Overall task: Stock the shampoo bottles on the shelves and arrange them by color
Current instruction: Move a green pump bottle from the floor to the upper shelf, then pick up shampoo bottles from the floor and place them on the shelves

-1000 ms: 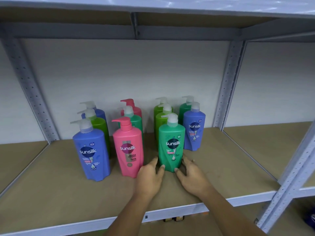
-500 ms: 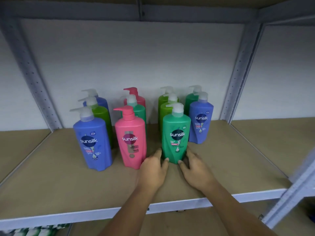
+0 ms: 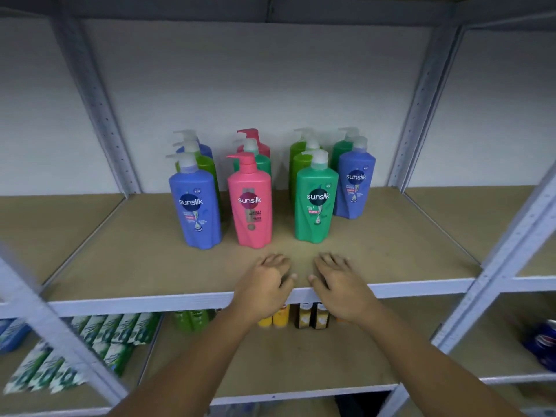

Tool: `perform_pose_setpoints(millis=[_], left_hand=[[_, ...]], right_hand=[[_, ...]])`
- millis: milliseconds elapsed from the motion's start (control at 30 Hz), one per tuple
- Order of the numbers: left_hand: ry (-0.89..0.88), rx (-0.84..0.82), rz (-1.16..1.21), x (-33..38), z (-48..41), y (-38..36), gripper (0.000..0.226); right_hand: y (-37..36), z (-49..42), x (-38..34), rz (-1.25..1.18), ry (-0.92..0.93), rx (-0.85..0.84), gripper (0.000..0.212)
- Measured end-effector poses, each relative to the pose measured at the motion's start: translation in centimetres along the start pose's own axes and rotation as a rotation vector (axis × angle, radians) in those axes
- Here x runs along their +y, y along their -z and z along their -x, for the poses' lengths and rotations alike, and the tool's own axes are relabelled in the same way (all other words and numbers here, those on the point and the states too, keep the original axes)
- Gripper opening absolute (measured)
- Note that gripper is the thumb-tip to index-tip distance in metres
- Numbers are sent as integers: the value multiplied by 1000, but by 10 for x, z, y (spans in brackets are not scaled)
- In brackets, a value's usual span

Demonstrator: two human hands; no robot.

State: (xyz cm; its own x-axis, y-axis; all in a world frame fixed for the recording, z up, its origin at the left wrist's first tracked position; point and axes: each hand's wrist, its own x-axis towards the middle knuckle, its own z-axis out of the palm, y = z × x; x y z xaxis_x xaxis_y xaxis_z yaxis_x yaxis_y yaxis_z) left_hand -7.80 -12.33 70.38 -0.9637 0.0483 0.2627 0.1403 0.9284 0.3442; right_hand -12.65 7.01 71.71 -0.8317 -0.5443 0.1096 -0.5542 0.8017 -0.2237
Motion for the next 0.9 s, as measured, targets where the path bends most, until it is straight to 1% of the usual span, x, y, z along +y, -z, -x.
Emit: perform_pose_setpoints(millis=[100,167,267,333,367,433,500,600,700,767,900], left_hand=[[-57,3,-21,2,33,7,55],[-86,-6,-7,6,57,13,53],[-52,30,119,8,97,19,47],[1,6,188,5,128,12,43],[38,-35,201,0,142,3,43],[155,-153,235,-13,172,-26,43],[290,-320,280,-26,205,-60,43],[412,-550,282,-41,253,-110,43],[549,-722,285,-47,294,-143,50],[595,-793,291,-49,313,-158,53],[620,-800,301,-57,336,-193,52]], right_hand=[[3,26,-15,-40,69,-70,55],[5,45,-26,-90,104,-85,56],[0,74,-44,-212,139,-38,54],[-14,96,-54,-257,143,-38,53],[-24,105,-57,-273,140,-55,53],[-56,124,-61,-299,123,-143,52],[-94,144,-63,-322,81,-313,47],[-156,173,-63,-300,19,-536,35],[-204,201,-65,-275,-57,-699,36],[-229,217,-65,-259,-88,-774,41],[-272,232,-62,-259,-117,-840,40]])
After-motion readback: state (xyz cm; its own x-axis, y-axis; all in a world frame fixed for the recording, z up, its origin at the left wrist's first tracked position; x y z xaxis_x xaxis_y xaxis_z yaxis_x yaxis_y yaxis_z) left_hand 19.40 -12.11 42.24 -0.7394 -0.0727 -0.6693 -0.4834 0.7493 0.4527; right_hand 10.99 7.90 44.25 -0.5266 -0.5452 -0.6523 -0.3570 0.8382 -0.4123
